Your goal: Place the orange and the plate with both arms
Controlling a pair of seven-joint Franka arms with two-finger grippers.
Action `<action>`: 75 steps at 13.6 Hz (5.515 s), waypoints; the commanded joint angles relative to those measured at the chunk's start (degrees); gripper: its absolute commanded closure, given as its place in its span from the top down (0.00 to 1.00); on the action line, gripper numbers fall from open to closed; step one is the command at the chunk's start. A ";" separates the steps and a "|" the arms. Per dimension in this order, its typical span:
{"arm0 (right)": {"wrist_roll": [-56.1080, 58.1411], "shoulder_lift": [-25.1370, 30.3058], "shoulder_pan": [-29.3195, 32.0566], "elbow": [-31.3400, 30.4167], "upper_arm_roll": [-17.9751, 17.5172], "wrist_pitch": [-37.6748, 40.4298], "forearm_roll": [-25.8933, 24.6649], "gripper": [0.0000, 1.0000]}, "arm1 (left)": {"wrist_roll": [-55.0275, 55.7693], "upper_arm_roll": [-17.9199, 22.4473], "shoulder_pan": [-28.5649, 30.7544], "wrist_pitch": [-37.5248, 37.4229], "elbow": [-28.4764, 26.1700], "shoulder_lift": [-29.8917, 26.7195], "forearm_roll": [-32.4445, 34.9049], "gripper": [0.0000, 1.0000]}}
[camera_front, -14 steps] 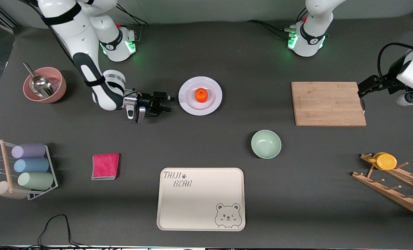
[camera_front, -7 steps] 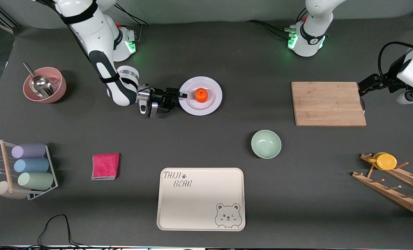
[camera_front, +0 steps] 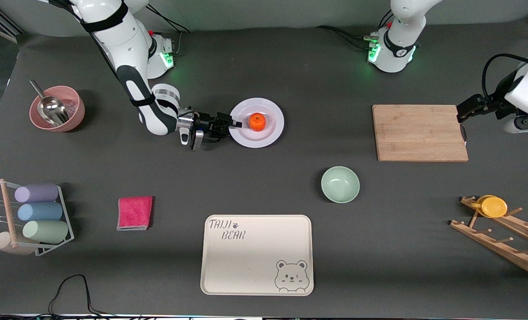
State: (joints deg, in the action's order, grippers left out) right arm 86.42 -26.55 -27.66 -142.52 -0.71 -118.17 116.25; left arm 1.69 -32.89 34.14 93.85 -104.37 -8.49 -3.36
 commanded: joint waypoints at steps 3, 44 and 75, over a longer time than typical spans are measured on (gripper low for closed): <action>6.39 -2.01 -0.99 0.40 0.27 -0.66 3.10 0.00 | -1.34 0.46 -0.65 -0.33 -1.36 -1.36 -0.77 1.00; -51.81 -49.04 14.04 95.14 1.68 -8.38 -32.76 0.00 | -3.27 7.74 -2.57 -1.39 -0.49 -0.83 -3.05 1.00; -70.95 -1.77 15.18 61.75 3.79 10.06 -107.08 1.00 | 1.56 39.48 -39.50 -0.07 -1.19 2.51 1.52 1.00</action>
State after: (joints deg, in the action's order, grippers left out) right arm 18.51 -31.77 -11.67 -78.61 2.51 -108.94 14.22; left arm 2.86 5.80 -4.16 94.08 -105.34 -5.86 -2.38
